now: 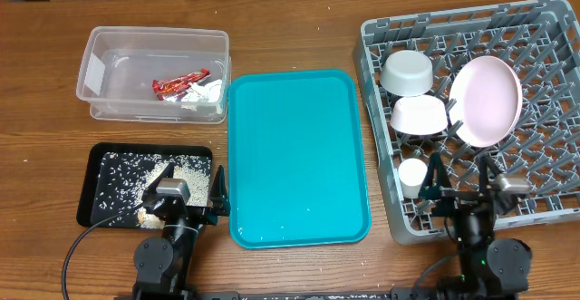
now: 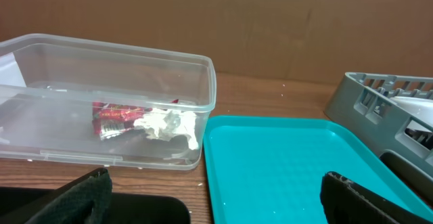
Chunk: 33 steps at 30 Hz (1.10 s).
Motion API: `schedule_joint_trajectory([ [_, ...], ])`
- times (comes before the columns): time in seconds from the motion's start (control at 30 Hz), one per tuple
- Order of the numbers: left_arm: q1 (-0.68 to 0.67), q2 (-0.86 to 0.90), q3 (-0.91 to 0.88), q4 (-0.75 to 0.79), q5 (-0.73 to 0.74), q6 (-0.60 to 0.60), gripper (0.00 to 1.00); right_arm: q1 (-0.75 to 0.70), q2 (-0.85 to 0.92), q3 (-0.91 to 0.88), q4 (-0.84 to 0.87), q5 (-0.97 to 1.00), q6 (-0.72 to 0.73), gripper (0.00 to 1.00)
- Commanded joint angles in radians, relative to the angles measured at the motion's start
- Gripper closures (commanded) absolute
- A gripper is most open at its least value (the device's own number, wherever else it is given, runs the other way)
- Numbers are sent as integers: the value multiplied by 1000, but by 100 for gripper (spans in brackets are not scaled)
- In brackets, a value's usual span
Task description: Sort waste into correct bins and load items into the dishwasher
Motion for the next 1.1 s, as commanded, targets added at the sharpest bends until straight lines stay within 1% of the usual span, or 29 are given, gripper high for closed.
schedule_joint_trajectory([
  [0.0,-4,-10,-4,-2,-2,-6,0,21,-12,-77,83,-21,2,0],
  [0.13,-4,-10,-4,-2,-2,-6,0,41,-12,-170,235,-24,2,0],
  [0.17,-4,-10,-4,-2,-2,-6,0,48,-12,-179,240,-24,-1,0],
  [0.33,-4,-10,-4,-2,-2,-6,0,92,-12,-179,243,-11,0,0],
  [0.43,-4,-10,-4,-2,-2,-6,0,124,-12,-179,217,-13,1,0],
  [0.57,-4,-10,-4,-2,-2,-6,0,126,-11,-179,145,-16,1,0],
  [1.07,-4,-10,-4,-2,-2,-6,0,126,-9,-179,145,-16,1,0],
])
